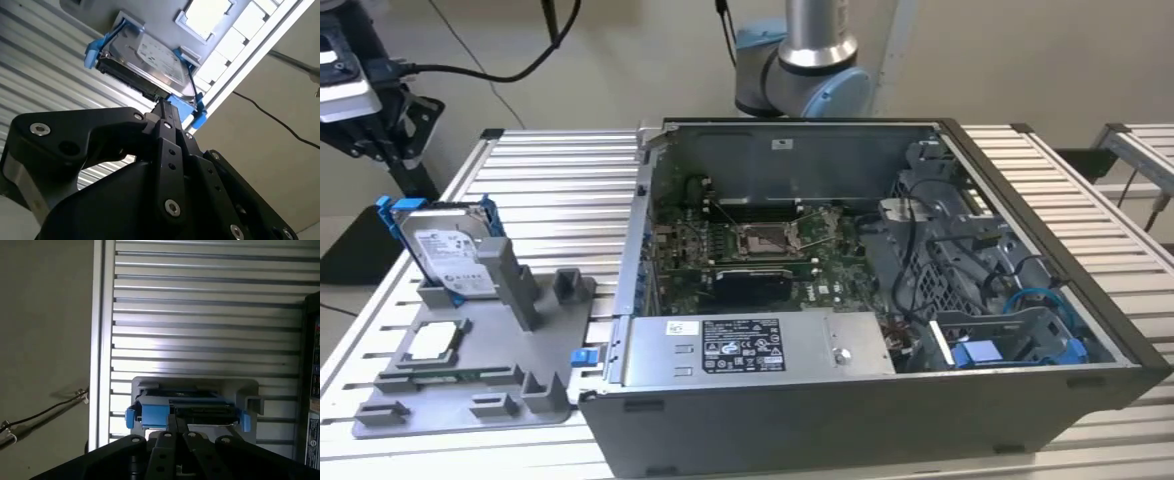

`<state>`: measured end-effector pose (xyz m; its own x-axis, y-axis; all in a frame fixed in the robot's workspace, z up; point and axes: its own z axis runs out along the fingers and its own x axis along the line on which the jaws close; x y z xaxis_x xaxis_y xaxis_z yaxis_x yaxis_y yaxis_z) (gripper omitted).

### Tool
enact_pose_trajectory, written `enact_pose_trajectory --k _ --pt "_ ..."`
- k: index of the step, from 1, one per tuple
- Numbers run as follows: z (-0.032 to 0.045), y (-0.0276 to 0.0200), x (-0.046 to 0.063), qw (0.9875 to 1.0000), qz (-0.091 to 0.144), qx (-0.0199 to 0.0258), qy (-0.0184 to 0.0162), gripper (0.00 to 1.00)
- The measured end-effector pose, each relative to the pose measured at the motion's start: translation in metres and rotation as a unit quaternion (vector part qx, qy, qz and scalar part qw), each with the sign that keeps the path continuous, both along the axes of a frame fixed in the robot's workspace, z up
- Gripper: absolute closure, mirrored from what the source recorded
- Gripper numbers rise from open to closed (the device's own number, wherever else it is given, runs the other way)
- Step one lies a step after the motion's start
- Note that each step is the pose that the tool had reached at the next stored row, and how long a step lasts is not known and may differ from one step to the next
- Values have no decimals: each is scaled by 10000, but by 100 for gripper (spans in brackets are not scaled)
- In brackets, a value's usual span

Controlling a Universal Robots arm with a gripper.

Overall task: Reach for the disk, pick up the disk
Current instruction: 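Reach for the disk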

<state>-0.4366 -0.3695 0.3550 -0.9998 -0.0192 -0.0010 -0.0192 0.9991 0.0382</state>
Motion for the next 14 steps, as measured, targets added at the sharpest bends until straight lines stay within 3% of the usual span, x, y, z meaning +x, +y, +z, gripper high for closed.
enact_pose_trajectory --k 9,14 --pt "-3 -1 -26 10000 0 -42 0 100" --pt "-11 -80 -44 10000 0 -54 0 100"
